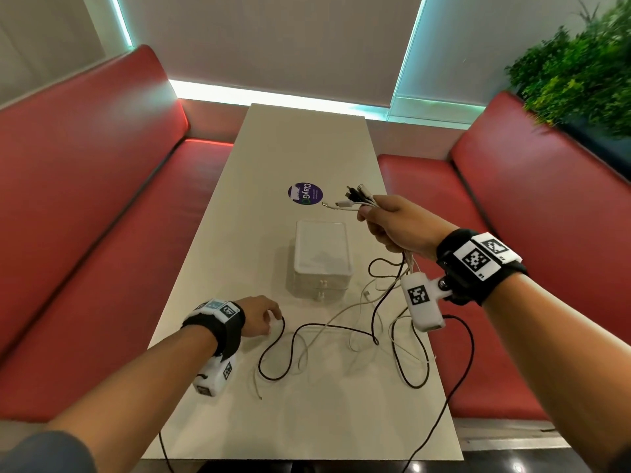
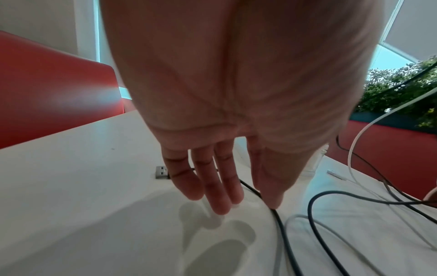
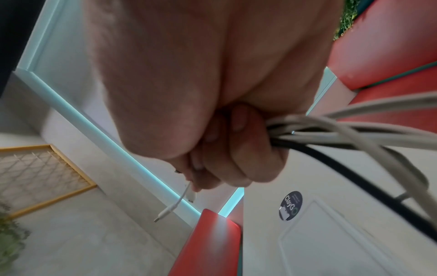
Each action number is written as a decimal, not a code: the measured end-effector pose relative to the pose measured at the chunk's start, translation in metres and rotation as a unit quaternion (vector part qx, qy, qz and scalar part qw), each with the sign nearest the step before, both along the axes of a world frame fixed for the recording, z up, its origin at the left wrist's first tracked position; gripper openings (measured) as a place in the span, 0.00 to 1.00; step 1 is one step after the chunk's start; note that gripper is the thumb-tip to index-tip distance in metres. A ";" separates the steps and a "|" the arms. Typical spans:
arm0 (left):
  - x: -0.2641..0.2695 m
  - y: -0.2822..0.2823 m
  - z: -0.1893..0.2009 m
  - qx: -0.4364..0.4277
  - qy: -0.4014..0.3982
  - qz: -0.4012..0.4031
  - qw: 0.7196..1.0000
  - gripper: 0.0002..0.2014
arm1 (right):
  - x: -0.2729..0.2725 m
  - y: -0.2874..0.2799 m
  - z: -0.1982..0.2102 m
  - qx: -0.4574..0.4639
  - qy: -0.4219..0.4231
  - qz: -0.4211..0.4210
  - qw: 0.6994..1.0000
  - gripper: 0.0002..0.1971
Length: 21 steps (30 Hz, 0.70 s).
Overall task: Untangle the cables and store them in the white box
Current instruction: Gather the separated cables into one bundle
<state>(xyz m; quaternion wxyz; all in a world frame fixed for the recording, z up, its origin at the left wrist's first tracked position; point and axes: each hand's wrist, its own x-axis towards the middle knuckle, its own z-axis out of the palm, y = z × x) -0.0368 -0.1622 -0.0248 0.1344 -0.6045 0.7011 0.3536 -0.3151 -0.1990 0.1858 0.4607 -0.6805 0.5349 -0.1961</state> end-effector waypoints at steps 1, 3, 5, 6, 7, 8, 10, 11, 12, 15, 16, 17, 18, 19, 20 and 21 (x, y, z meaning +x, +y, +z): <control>-0.001 0.001 -0.001 -0.002 0.001 -0.003 1.000 0.19 | 0.001 0.000 0.002 0.002 -0.017 0.004 1.000 0.12; -0.003 0.001 0.002 -0.014 0.014 -0.012 1.000 0.17 | 0.006 0.002 0.009 0.000 -0.051 0.014 0.999 0.12; -0.007 0.000 0.016 -0.022 0.058 -0.002 0.998 0.15 | 0.013 0.002 0.016 -0.019 -0.072 0.022 0.997 0.12; -0.010 -0.001 0.027 -0.021 0.092 0.009 0.995 0.14 | 0.018 0.003 0.019 -0.033 -0.073 0.028 0.996 0.12; -0.013 -0.002 0.041 -0.021 0.137 0.028 0.990 0.15 | 0.022 0.003 0.021 -0.047 -0.066 0.036 0.996 0.12; -0.017 -0.004 0.057 -0.027 0.190 0.056 0.980 0.16 | 0.027 0.004 0.022 -0.060 -0.052 0.047 0.996 0.13; -0.025 -0.005 0.091 -0.066 0.346 0.141 0.925 0.15 | 0.036 0.007 0.019 -0.074 -0.019 0.072 0.994 0.14; -0.028 -0.004 0.108 -0.088 0.443 0.196 0.870 0.14 | 0.040 0.009 0.016 -0.075 -0.006 0.083 0.994 0.15; -0.030 -0.005 0.125 -0.102 0.528 0.249 0.806 0.16 | 0.045 0.011 0.013 -0.074 0.004 0.092 0.993 0.16; -0.032 -0.007 0.163 -0.127 0.626 0.298 0.709 0.29 | 0.058 0.016 0.006 -0.083 0.028 0.120 0.989 0.18; -0.034 -0.008 0.168 -0.163 0.603 0.277 0.730 0.27 | 0.062 0.017 0.004 -0.092 0.037 0.129 0.987 0.19; -0.038 -0.008 0.172 -0.218 0.558 0.249 0.761 0.22 | 0.066 0.018 0.003 -0.101 0.042 0.137 0.985 0.19; -0.040 -0.009 0.172 -0.274 0.510 0.224 0.784 0.18 | 0.070 0.018 0.002 -0.105 0.040 0.143 0.983 0.19; -0.042 -0.009 0.172 -0.320 0.478 0.213 0.790 0.15 | 0.073 0.018 0.002 -0.106 0.037 0.147 0.983 0.19; -0.043 -0.009 0.171 -0.348 0.466 0.214 0.785 0.14 | 0.074 0.018 0.002 -0.107 0.036 0.151 0.982 0.19; -0.043 -0.008 0.171 -0.362 0.469 0.219 0.775 0.12 | 0.075 0.018 0.003 -0.109 0.040 0.157 0.981 0.19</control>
